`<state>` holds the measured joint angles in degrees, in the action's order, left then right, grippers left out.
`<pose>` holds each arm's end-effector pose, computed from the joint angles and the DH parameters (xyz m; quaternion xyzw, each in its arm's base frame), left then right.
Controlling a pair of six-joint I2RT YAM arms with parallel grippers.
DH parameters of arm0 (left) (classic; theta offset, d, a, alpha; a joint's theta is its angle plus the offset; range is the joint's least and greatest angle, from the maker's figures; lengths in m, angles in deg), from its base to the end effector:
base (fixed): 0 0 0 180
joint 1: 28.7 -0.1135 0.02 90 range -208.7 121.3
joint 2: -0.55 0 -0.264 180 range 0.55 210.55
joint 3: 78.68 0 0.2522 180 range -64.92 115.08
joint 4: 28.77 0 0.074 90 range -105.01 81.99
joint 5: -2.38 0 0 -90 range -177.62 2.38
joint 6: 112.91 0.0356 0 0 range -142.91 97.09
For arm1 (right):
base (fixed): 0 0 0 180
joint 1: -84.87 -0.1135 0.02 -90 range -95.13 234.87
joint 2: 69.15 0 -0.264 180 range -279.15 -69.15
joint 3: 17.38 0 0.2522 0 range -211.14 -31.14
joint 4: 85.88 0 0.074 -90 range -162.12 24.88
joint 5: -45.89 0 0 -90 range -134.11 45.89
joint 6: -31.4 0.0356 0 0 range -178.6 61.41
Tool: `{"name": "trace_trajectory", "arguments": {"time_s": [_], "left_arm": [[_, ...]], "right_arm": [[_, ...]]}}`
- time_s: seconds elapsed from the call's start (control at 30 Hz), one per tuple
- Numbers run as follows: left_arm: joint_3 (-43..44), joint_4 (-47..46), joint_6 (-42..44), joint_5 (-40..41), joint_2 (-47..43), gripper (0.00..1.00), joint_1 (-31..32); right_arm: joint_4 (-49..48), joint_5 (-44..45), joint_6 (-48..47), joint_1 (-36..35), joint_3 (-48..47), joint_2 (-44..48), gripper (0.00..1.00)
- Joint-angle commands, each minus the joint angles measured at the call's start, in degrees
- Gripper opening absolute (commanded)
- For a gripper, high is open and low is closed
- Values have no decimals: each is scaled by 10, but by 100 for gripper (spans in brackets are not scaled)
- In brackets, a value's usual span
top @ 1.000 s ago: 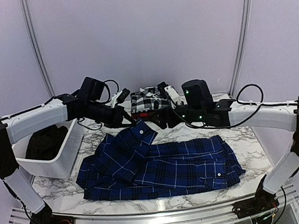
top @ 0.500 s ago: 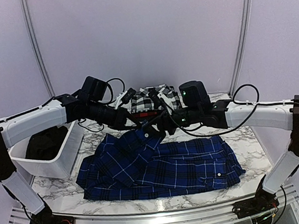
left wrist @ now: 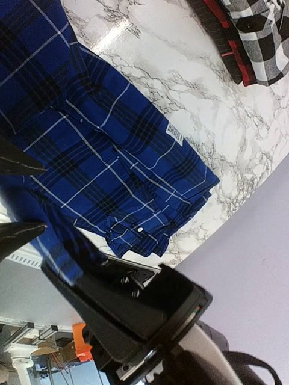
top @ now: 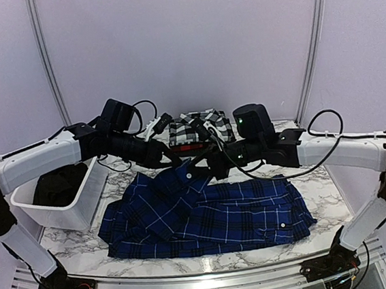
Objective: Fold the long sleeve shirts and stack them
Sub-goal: Fold the 1/3-folded shirt at the center of the board.
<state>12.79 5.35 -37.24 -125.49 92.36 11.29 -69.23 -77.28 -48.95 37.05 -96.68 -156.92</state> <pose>0.2654 -0.2511 0.3181 0.3333 0.7825 -0.4566 0.2611 0.2227 0.2748 0.2961 -0.4092 0.7143 0.4584 0.3350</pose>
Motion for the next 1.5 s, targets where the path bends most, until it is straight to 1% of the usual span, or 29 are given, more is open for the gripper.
{"name": "trace_trajectory", "arguments": {"time_s": [0.0, 0.07, 0.13, 0.23, 0.43, 0.6, 0.73, 0.87, 1.0, 1.13, 1.3, 1.47], "left_arm": [[-18, -17, -13, 52, -31, 29, -10], [-23, -17, -24, 84, -34, 32, -19], [-30, -16, -42, 111, -36, 32, -36], [-37, -12, -57, 129, -26, 32, -59], [-15, 21, -49, 131, 29, 30, -65], [-33, 34, -60, 135, 62, 25, -65], [-62, 35, -63, 140, 55, 23, -65], [-87, 36, -64, 137, 45, 21, -63], [-113, 36, -69, 141, 36, 20, -57], [-133, 36, -78, 149, 23, 20, -47], [-152, 36, -90, 158, 2, 19, -38], [-165, 36, -102, 160, -25, 19, -30]], "right_arm": [[16, -7, 9, -18, 2, 62, 0], [29, -6, 6, -23, -1, 76, 0], [46, -5, 0, -31, -5, 87, 0], [72, -6, -9, -47, -11, 97, 0], [109, -17, -23, -97, -43, 98, 0], [143, -32, -28, -118, -62, 116, 0], [185, -37, -26, -118, -56, 147, 0], [249, -31, -26, -119, -59, 173, 0], [308, -38, -29, -118, -82, 183, 0], [370, -37, -43, -118, -128, 173, 0], [441, 6, -68, -119, -200, 153, 0], [509, 96, -93, -119, -270, 132, 0]]}}
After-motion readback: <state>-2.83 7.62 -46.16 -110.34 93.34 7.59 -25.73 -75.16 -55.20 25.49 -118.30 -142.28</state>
